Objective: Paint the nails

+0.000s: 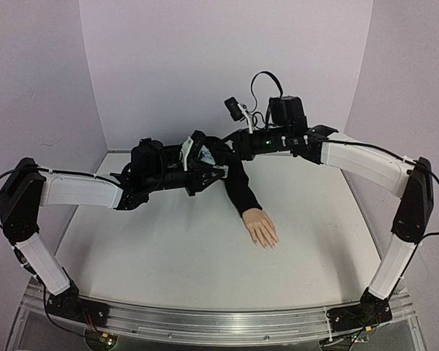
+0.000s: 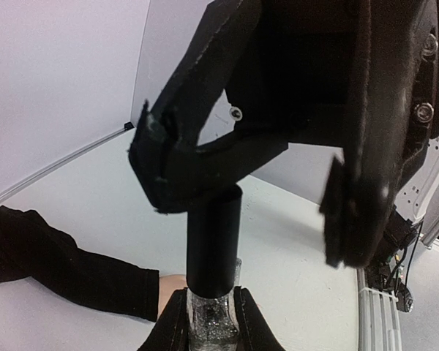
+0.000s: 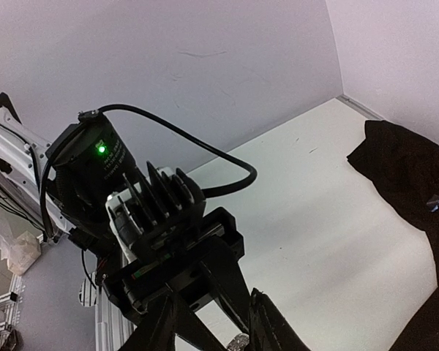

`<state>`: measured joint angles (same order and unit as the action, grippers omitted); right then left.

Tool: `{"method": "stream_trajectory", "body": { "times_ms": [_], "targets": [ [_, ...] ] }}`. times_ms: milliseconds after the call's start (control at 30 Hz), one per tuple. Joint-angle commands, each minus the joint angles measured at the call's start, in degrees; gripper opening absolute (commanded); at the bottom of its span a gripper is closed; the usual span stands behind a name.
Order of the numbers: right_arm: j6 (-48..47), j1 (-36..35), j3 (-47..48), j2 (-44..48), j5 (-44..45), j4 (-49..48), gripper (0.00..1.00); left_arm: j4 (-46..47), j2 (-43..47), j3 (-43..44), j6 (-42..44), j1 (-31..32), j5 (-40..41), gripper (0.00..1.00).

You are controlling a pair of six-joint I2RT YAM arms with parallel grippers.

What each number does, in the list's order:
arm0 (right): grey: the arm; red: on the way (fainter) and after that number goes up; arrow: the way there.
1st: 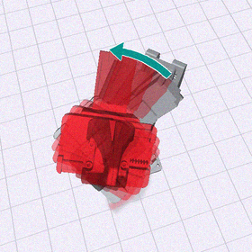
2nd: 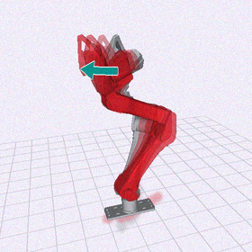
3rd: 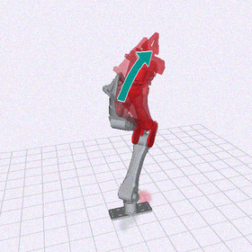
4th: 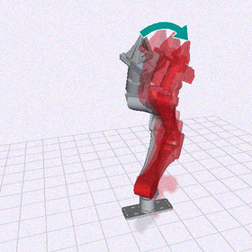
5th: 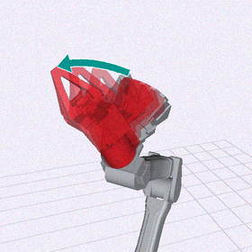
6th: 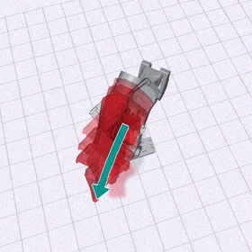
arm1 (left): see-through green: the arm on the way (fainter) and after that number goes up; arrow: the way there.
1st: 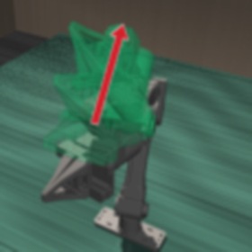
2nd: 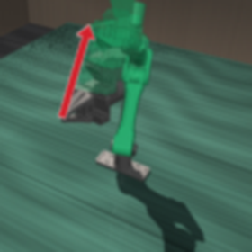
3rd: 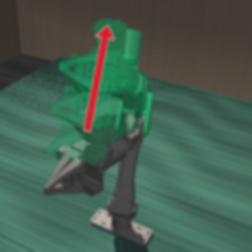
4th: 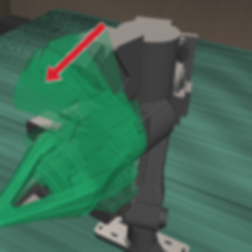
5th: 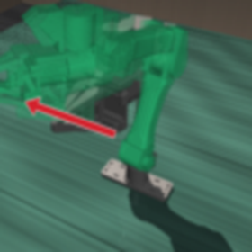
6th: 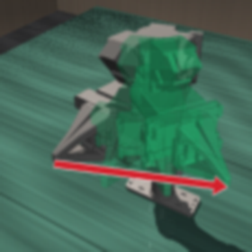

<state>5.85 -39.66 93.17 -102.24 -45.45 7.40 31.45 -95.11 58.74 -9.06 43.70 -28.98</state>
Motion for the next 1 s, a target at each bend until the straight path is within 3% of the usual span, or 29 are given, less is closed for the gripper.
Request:
{"method": "stream_trajectory", "body": {
  "times_ms": [0, 267, 467, 667, 767, 833, 900, 967],
  "targets": [
    [-0.61, -0.10, -0.21, -0.39, -0.36, 0.06, 0.34, 2.44, 1.76, 3.44, -0.05, -0.06, -1.52, 0.00],
    [-0.44, 1.14, -3.27, 1.05, 3.75, -0.02, 0.40, 1.91, 2.37, 3.21, 0.44, -0.10, -1.28, 0.00],
    [-0.62, 1.16, -4.61, 2.07, 5.16, -0.10, 0.38, 2.03, 2.20, 3.33, 0.45, -0.11, -0.99, 0.00],
    [0.93, 1.10, -4.07, 1.87, 2.30, -1.06, 0.19, 2.11, 1.84, 3.48, 0.40, -0.11, -1.08, 0.00],
    [1.67, 1.06, -3.46, 1.10, 1.98, -1.44, 0.00, 2.47, 1.69, 3.60, 0.17, -0.11, -0.78, 0.00],
    [1.71, 0.83, -3.56, 0.76, 2.28, -1.61, 0.00, 2.70, 1.73, 3.78, -0.16, -0.11, 0.98, 0.00],
    [1.94, -0.83, -4.69, 1.23, 9.71, -2.41, 0.00, 2.70, 1.66, 4.32, -0.62, -0.07, 6.38, 0.00],
    [2.22, -4.17, -5.64, 1.83, 26.00, -2.79, 0.00, 2.74, 1.25, 4.98, -1.12, 0.09, 16.70, 0.00]
  ]
}}
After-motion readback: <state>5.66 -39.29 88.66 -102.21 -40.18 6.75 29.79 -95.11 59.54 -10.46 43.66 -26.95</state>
